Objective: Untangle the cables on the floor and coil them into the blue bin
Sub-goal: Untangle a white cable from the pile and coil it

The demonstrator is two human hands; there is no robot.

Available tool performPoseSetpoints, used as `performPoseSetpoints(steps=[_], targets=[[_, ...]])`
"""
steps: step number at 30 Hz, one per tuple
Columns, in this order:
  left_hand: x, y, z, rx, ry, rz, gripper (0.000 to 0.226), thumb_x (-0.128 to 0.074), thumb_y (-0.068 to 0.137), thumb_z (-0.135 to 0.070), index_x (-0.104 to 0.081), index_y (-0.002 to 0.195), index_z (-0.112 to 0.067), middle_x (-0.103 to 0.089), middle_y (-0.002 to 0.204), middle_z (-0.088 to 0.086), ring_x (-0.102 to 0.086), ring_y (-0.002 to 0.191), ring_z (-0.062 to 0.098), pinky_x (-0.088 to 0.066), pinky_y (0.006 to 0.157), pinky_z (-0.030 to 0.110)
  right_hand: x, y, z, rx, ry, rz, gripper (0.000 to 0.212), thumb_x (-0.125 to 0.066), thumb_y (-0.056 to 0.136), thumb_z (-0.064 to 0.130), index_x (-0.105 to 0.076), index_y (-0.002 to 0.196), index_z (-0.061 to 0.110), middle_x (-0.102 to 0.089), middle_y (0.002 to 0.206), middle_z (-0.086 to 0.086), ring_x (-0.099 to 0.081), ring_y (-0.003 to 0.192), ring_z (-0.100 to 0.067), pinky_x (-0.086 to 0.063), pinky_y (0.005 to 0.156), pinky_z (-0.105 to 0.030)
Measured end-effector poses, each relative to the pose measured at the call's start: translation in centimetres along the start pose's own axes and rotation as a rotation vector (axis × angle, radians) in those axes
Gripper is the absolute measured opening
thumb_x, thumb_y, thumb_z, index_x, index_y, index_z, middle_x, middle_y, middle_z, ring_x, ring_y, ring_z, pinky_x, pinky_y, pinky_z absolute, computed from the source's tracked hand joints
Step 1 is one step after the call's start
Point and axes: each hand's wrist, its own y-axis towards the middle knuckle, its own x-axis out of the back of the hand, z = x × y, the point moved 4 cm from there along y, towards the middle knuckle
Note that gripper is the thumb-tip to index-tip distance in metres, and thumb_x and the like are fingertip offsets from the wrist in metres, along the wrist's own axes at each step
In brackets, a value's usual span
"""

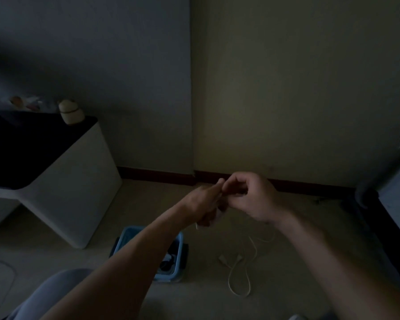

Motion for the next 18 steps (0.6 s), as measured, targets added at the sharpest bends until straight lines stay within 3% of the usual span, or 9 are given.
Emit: performPoseSetpoints(steps=[4,7,9,11,13,15,18], targets=[[-0.9,-0.4,-0.4,-0.091,-0.230,0.187,0.055,-0.023,0.106,-0.044,-0.061,0.102,-0.004,-0.065,0.085,0.013,-0.061,0.076,0.019,-0.050,0.065,0.025,1.1,0.5,-0.7,0.074,-0.042,-0.067,0.023,-0.087,0.074,0.018,-0.066,0.073,0.028,-0.069,0.074,0.018,-0.063,0.073,0.005,-0.051,0.069,-0.018],[-0.4,-0.7,-0.5,-0.097,-0.186,0.135,0.035,-0.046,0.100,-0.038,-0.068,0.099,-0.011,-0.071,0.082,0.004,-0.067,0.072,0.011,-0.054,0.069,0.023,0.9,0.8,-1.0,0.087,-0.084,-0.053,0.024,-0.083,0.078,0.014,-0.065,0.072,0.028,-0.067,0.072,0.020,-0.059,0.069,0.007,-0.044,0.066,-0.013],[0.0,-0.7,-0.3,-0.094,-0.086,0.077,0.035,-0.051,0.097,-0.043,-0.070,0.099,-0.014,-0.072,0.086,0.006,-0.068,0.075,0.013,-0.055,0.072,0.026,0.6,0.8,-1.0,0.088,-0.099,-0.051,0.027,-0.080,0.079,0.010,-0.064,0.071,0.030,-0.065,0.069,0.022,-0.058,0.065,0.007,-0.042,0.063,-0.011],[0.4,-0.6,0.1,-0.068,-0.005,0.011,0.048,-0.048,0.097,-0.053,-0.070,0.103,-0.011,-0.069,0.087,0.013,-0.063,0.074,0.021,-0.050,0.066,0.030,0.3,0.9,-1.2,0.074,-0.102,-0.041,0.030,-0.078,0.080,0.007,-0.064,0.073,0.032,-0.066,0.068,0.022,-0.058,0.064,0.008,-0.043,0.062,-0.010],[0.8,-0.6,0.6,-0.026,0.017,-0.022,0.053,-0.046,0.097,-0.057,-0.068,0.099,-0.008,-0.059,0.065,0.007,-0.052,0.051,0.015,-0.040,0.050,0.023,-0.2,1.0,-1.3,0.067,-0.113,-0.037,0.031,-0.075,0.081,0.004,-0.065,0.073,0.032,-0.066,0.070,0.017,-0.058,0.064,0.007,-0.043,0.062,-0.010],[1.1,-0.8,1.1,-0.012,0.037,-0.041,0.051,-0.047,0.098,-0.056,-0.066,0.089,-0.010,-0.050,0.052,-0.001,-0.043,0.038,0.009,-0.035,0.044,0.021,-0.9,1.1,-1.1,0.064,-0.129,-0.036,0.033,-0.073,0.081,0.002,-0.065,0.072,0.033,-0.066,0.076,0.015,-0.059,0.068,0.008,-0.042,0.063,-0.007],[1.7,-1.5,1.7,-0.003,0.026,-0.104,0.043,-0.046,0.101,-0.049,-0.065,0.087,-0.013,-0.057,0.066,0.003,-0.051,0.051,0.011,-0.041,0.046,0.020,-2.2,1.3,-0.9,0.039,-0.121,0.007,0.033,-0.074,0.082,0.005,-0.066,0.071,0.034,-0.066,0.077,0.015,-0.058,0.067,0.012,-0.042,0.063,-0.006]])
